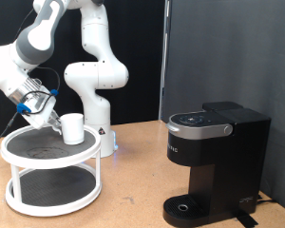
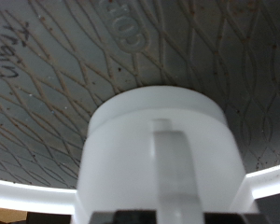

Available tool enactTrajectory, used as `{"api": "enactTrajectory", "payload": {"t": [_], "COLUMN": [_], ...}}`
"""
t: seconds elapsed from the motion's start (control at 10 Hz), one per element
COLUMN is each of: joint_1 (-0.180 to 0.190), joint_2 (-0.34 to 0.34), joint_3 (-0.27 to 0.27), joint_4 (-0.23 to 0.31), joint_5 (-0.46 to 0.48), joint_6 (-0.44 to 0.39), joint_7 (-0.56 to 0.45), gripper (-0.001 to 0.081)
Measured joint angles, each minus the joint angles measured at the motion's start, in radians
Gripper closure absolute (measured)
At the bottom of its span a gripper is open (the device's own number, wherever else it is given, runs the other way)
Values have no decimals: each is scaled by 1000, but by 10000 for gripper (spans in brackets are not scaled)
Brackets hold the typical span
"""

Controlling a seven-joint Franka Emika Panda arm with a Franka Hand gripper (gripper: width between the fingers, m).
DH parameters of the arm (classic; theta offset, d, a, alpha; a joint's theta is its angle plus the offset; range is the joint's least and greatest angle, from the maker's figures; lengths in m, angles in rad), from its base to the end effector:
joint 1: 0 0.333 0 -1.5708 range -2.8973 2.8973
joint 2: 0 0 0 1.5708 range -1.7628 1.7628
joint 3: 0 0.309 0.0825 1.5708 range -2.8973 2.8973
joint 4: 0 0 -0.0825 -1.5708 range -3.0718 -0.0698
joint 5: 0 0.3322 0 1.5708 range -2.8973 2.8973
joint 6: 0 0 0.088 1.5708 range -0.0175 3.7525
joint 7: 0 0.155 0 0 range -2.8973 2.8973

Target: Make a cup of coffee with the keurig machine

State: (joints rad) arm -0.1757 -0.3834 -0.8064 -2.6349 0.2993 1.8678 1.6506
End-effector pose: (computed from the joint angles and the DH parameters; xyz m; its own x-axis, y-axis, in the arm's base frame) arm 0.2090 -0.2143 0.3109 -0.8642 -0.2815 -0.4170 -0.4817 0.7022 0.5243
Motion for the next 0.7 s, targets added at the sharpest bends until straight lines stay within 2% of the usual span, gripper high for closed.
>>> {"api": "enactTrajectory", "payload": {"t": [0.3, 0.7], "joint_1": [-1, -9], "joint_2": [-4, -61], "joint_3": [-1, -2], "joint_4": [10, 84], "joint_5": [11, 23], "joint_6": [-33, -194], "joint_7": [0, 10], "gripper": [802, 803]}}
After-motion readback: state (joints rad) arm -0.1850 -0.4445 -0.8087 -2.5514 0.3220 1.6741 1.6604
